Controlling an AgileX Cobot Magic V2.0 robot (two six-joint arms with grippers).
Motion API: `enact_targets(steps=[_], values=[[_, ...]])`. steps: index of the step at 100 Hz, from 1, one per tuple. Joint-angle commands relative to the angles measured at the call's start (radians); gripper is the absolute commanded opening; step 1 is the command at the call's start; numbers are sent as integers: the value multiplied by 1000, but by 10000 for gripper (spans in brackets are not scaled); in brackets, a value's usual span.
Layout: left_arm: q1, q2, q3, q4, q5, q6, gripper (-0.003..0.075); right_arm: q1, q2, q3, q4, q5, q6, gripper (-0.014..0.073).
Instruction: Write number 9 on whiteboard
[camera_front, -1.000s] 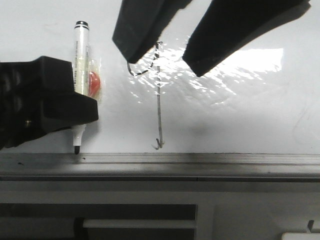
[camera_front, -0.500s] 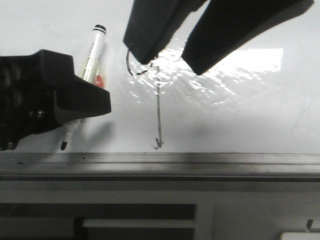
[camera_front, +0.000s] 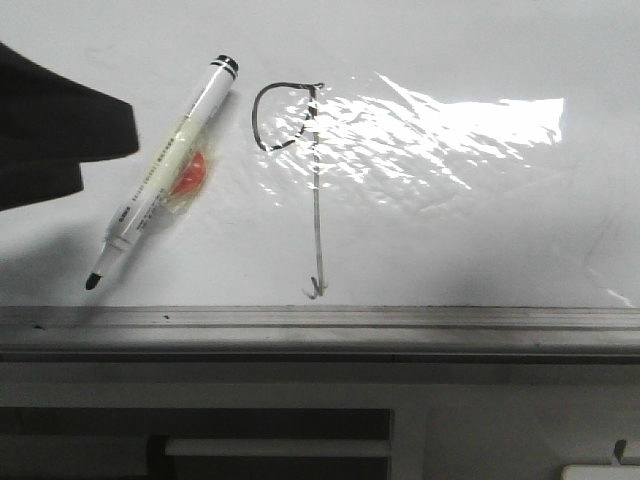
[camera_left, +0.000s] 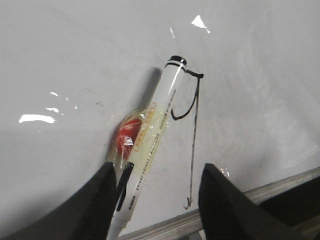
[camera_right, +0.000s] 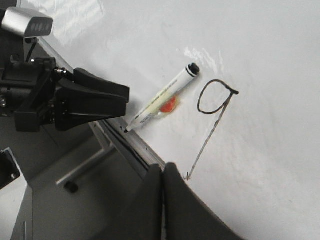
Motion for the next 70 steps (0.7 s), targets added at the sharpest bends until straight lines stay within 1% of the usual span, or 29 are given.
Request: enact_targets(steps=[1, 3, 5, 7, 10, 11, 13, 20, 28, 36, 49, 59, 70], values=[[2, -87, 11, 37, -60, 1, 225, 2, -110, 76, -31, -163, -3, -62], [2, -102, 17, 42, -58, 1, 197, 2, -138, 103, -31, -183, -3, -62], [2, -126, 26, 44, -56, 1, 150, 2, -168, 132, -31, -203, -3, -62], [1, -158, 37, 49, -50, 1, 87, 2, -209, 161, -31, -230, -3, -62], [-3, -182, 45, 51, -48, 1, 39, 2, -240, 200, -39, -251, -3, -62], [-3, -198, 51, 53, -45, 1, 8, 2, -262, 210, -41, -265, -3, -62], [-6, -223, 58, 56, -40, 1, -20, 2, -295, 239, -46, -286, -3, -62], [-17, -304, 77, 104, -8, 1, -20, 2, -394, 337, -75, -357, -3, -62], [-32, -393, 93, 204, 62, 1, -20, 2, -533, 444, -91, -409, -4, -62], [-36, -462, 102, 260, 152, 1, -20, 2, -637, 532, -90, -406, -4, -62], [-36, -548, 104, 265, 280, 1, -20, 2, -787, 629, -90, -383, -4, -62], [-36, -575, 104, 263, 345, 1, -20, 2, -777, 658, -87, -393, -4, -62], [-38, -575, 104, 210, 356, 1, -20, 2, -771, 660, -84, -397, -4, -62]])
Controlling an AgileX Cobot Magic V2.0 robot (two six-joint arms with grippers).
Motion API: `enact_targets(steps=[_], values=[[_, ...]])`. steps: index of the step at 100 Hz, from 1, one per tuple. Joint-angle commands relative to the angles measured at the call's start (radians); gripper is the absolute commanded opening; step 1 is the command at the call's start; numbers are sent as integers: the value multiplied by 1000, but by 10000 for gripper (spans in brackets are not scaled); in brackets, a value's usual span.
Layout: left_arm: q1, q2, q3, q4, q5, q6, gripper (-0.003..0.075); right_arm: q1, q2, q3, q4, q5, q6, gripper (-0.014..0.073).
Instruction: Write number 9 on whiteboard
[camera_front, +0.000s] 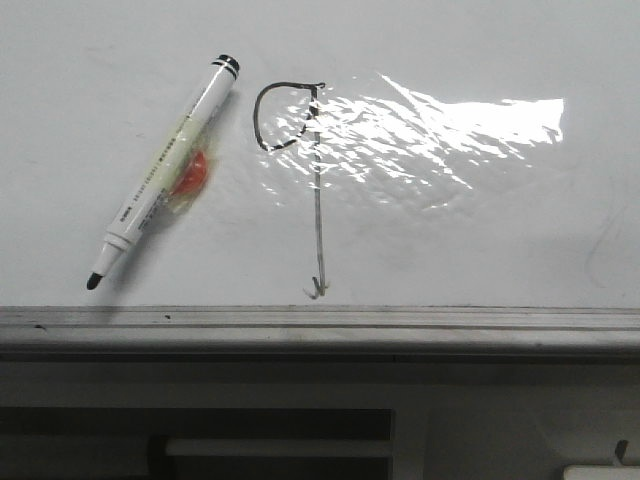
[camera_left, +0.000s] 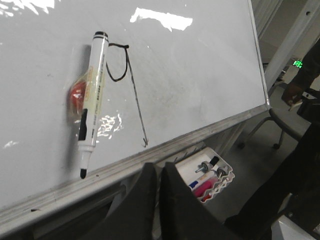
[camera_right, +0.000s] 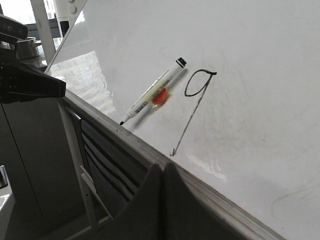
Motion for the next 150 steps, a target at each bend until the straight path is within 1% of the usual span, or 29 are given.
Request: enact_targets(steps=[1, 48, 56, 63, 73, 81, 84, 97, 103, 110, 120, 125, 134, 144, 150], values=[[-8, 3, -29, -30, -52, 1, -20, 2, 3, -25, -8, -88, -4, -62], [-8, 3, -22, -18, -58, 1, -20, 2, 3, -25, -8, -88, -4, -62], [-1, 3, 5, 27, -72, 1, -20, 2, 3, -25, -8, -88, -4, -62], [24, -8, 37, 100, -72, 1, -20, 2, 3, -25, -8, -88, -4, -62], [111, -68, 87, 104, -79, 1, -20, 2, 3, -25, -8, -88, -4, -62], [217, -129, 139, 147, -114, 14, -20, 2, 3, -25, -8, -88, -4, -62], [253, -162, 134, 164, -72, 24, -20, 2, 3, -25, -8, -88, -4, -62], [424, -256, 134, 170, -60, 146, -20, 2, 3, -25, -8, -88, -4, -62], [494, -298, 134, 135, -54, 180, -20, 2, 3, -25, -8, -88, -4, -62], [582, -337, 134, 87, -17, 214, -20, 2, 3, -25, -8, -88, -4, -62], [709, -393, 134, 90, 107, 215, -20, 2, 3, -25, -8, -88, -4, -62], [756, -424, 135, 92, 168, 215, -20, 2, 3, -25, -8, -88, -4, -62], [823, -421, 135, 95, 223, 217, -20, 2, 3, -25, -8, -88, -4, -62], [858, -421, 135, 118, 256, 217, -20, 2, 3, -25, -8, -88, -4, -62], [864, -421, 135, 137, 304, 217, -20, 2, 3, -25, -8, -88, -4, -62]])
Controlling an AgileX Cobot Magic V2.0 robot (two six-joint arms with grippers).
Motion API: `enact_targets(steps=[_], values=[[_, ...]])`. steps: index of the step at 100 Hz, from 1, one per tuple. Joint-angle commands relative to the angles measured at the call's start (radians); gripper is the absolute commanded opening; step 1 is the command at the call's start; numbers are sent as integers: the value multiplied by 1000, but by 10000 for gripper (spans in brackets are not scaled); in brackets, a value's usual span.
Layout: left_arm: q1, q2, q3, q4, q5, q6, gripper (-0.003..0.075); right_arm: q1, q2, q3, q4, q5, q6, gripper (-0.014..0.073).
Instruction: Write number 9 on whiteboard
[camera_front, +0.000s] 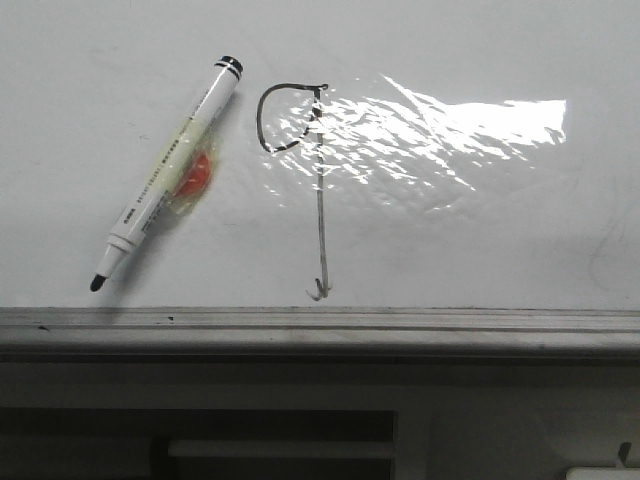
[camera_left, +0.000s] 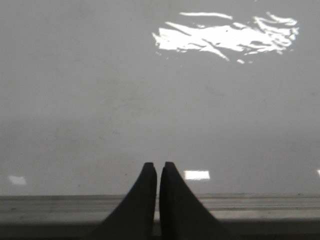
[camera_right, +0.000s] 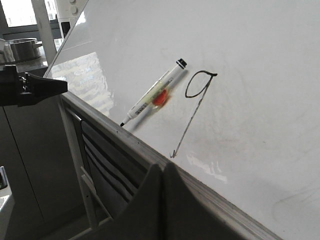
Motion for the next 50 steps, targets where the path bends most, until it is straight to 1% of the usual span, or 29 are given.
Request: enact_targets(steps=[1, 7, 50], values=[[13, -29, 19, 19, -8, 5, -20, 2, 5, -27, -8, -85, -4, -62], [13, -29, 19, 19, 34, 5, -20, 2, 5, -27, -8, -85, -4, -62], [13, -28, 19, 22, 32, 5, -20, 2, 5, -27, -8, -85, -4, -62]])
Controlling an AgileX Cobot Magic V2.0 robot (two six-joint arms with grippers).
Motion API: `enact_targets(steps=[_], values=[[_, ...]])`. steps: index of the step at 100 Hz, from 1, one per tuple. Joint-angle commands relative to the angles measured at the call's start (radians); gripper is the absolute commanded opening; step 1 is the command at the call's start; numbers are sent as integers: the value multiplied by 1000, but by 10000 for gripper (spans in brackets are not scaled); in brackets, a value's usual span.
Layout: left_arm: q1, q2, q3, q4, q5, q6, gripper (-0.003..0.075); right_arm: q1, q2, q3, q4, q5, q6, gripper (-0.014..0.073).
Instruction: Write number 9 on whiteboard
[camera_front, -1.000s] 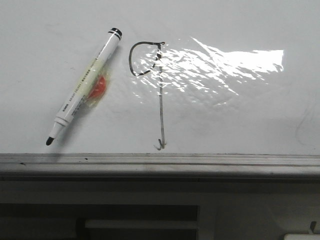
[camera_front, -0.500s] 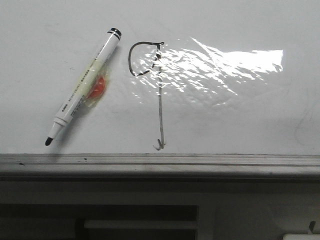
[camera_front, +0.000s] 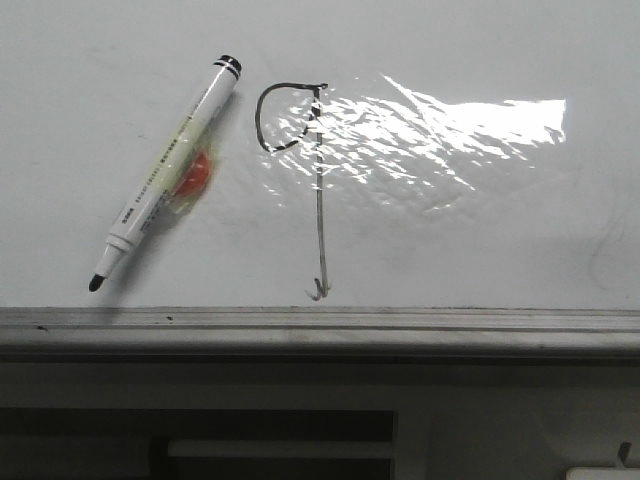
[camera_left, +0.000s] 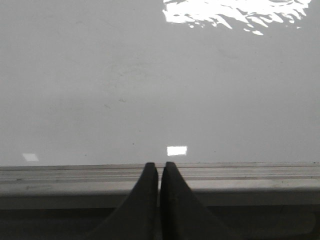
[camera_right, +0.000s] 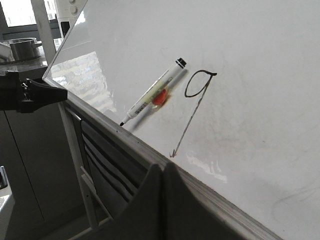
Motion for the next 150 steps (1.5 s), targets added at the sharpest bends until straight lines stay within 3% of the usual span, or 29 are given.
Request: enact_targets(steps=[1, 42, 60, 69, 86, 98, 118, 138, 150], values=[[1, -28, 20, 3, -44, 2, -20, 2, 5, -27, -8, -85, -4, -62], [1, -28, 20, 3, -44, 2, -20, -10, 5, -26, -8, -85, -4, -62], [1, -28, 20, 3, -44, 2, -20, -124, 5, -23, -117, -115, -4, -62], [1, -28, 20, 3, -44, 2, -20, -233, 5, -2, -162, -225, -4, -62], [1, -28, 20, 3, -44, 2, -20, -470, 5, 143, -96, -623, -4, -62], [1, -28, 20, 3, -44, 2, -20, -601, 5, 139, -39, -530, -3, -62], [1, -28, 20, 3, -45, 2, -20, -813, 5, 139, -35, -207, -3, -62], [1, -28, 20, 3, -45, 2, -20, -903, -15, 139, -29, 95, -3, -62], [1, -28, 20, 3, -46, 2, -20, -917, -15, 139, -23, 129, -3, -62]])
